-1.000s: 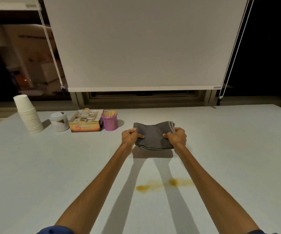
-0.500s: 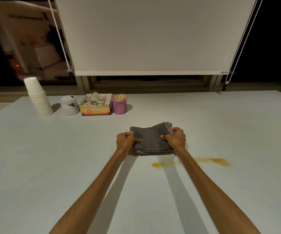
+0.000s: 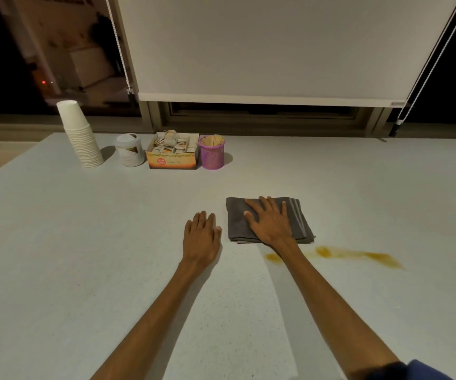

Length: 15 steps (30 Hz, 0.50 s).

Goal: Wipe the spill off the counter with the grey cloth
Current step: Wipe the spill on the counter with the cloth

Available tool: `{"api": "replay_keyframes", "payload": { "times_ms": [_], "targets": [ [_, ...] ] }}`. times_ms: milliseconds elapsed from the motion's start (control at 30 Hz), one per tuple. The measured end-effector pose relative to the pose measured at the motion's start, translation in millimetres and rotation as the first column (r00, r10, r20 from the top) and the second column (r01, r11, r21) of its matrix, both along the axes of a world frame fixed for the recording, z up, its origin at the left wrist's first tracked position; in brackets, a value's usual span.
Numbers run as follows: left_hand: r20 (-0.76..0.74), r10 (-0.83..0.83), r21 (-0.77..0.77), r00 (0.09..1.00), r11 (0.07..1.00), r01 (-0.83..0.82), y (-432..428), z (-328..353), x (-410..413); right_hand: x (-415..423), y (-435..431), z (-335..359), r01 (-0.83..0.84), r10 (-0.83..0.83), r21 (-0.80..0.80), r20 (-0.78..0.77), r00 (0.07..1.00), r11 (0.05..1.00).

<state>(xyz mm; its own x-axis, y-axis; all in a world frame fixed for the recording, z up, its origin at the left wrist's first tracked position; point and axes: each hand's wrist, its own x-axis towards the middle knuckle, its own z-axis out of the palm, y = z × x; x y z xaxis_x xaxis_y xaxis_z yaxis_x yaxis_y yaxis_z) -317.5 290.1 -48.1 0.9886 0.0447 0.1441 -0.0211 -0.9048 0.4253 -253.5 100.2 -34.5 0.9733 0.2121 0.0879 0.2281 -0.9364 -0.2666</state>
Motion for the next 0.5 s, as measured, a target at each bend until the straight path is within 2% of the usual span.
{"api": "replay_keyframes", "payload": {
  "times_ms": [100,200,367,500],
  "targets": [
    [-0.072,-0.033,0.097,0.997,0.994,0.040,3,-7,-6,-3,-4,-14,-0.014,0.014,-0.068,-0.006,1.000,0.998],
    [-0.073,-0.033,0.142,0.997,0.989,0.043,3,-9,-12,2,-22,-17,-0.056,0.057,-0.085,0.016,0.998,0.995],
    [-0.061,-0.042,0.160,0.997,0.986,0.051,0,-6,-12,8,-1,-2,0.055,-0.061,-0.081,-0.063,0.996,0.995],
    [-0.045,-0.056,0.151,0.997,0.987,0.062,6,-8,-12,-28,-12,-21,-0.070,0.072,-0.084,0.019,0.997,0.994]
  ]
}}
